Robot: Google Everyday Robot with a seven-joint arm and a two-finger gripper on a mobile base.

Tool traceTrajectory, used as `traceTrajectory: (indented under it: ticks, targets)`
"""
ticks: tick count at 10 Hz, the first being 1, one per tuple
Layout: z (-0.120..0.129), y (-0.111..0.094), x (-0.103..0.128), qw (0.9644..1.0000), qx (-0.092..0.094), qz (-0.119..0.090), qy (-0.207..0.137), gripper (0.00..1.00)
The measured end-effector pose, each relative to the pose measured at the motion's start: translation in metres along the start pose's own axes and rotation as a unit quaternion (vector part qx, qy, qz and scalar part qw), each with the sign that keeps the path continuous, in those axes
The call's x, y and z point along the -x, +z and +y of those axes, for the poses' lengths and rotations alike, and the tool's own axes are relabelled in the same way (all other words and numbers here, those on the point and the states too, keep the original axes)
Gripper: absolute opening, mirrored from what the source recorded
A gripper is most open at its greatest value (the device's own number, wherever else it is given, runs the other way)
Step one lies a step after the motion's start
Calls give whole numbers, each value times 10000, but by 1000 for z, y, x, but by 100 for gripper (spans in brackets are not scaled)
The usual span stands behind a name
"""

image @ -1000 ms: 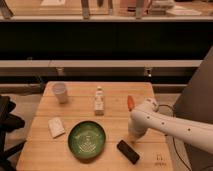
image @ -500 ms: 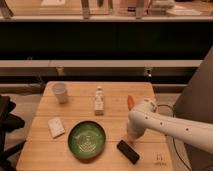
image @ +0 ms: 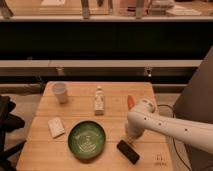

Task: Push the eraser across the table

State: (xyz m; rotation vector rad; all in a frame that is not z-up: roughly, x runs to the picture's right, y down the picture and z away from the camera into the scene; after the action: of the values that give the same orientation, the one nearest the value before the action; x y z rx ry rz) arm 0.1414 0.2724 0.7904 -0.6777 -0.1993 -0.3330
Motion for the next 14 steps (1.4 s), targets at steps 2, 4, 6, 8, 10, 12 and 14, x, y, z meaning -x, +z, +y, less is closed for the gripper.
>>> traceTrajectory:
  ticks: [2, 4, 6, 8, 10, 12, 14]
  targets:
    - [-1, 0, 3, 10000, -2, -6, -32, 0]
    - [-1, -1, 5, 10000, -2, -16, -58, 0]
    - [-1, -3, 5, 9999, -15, -26, -104, 0]
    - [-1, -4, 5, 9999, -20, -39, -131, 0]
    - [0, -5, 4, 9999, -24, -56, -139, 0]
    - [0, -6, 5, 9998, -26, -71, -158, 0]
    - [0, -8, 4, 9998, -35, -78, -174, 0]
